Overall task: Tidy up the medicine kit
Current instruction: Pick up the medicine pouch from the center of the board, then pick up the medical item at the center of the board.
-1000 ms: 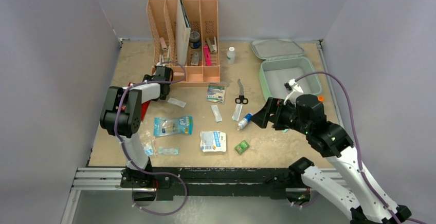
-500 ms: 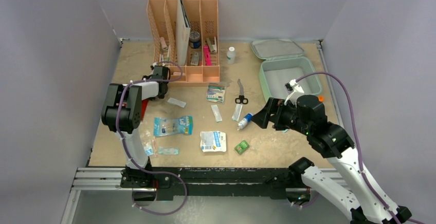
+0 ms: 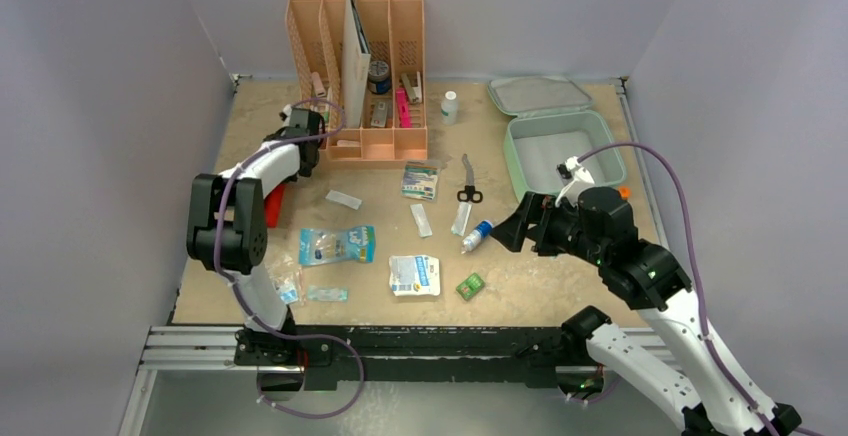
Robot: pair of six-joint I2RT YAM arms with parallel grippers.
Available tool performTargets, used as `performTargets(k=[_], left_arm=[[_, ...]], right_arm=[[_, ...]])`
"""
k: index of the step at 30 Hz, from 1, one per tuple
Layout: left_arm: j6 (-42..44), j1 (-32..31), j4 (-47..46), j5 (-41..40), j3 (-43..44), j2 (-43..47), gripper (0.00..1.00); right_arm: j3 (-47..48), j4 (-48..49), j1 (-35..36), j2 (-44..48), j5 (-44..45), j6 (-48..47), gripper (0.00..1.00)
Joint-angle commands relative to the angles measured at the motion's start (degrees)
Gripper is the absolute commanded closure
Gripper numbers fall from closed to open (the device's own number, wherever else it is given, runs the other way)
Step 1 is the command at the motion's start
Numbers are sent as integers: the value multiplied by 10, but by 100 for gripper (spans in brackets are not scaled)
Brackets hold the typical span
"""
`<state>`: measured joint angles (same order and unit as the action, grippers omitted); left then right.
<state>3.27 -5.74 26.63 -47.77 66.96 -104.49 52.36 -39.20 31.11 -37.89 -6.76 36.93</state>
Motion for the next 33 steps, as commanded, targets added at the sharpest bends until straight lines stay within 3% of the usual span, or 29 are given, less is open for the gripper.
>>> performTargets(k=[1,3,6,9,18,23,29,33], left_arm=[[-90,4,111,-14,51,66,100],[-105,4,129,-13,61,88,100],[-124,4,165,3,88,118,100],[-144,4,215,53,126,143,100],[-152,3,304,262,187,226,100],[-148,3,332,386,206,261,100],[-213,-7,289,611,135,321,100],[-233,-36,258,669,94,349,100]], right_arm=[[4,-11,1,-7,11,3,5],[16,-23,1,-15,-11,-25,5],[78,-82,1,-43,59,-63,4],[108,-84,1,-67,59,-74,4],[72,-57,1,-132,38,-37,6],[86,-103,1,-204,91,-74,10],[110,-138,1,-281,198,-114,15],[110,-134,1,-316,224,-127,20]])
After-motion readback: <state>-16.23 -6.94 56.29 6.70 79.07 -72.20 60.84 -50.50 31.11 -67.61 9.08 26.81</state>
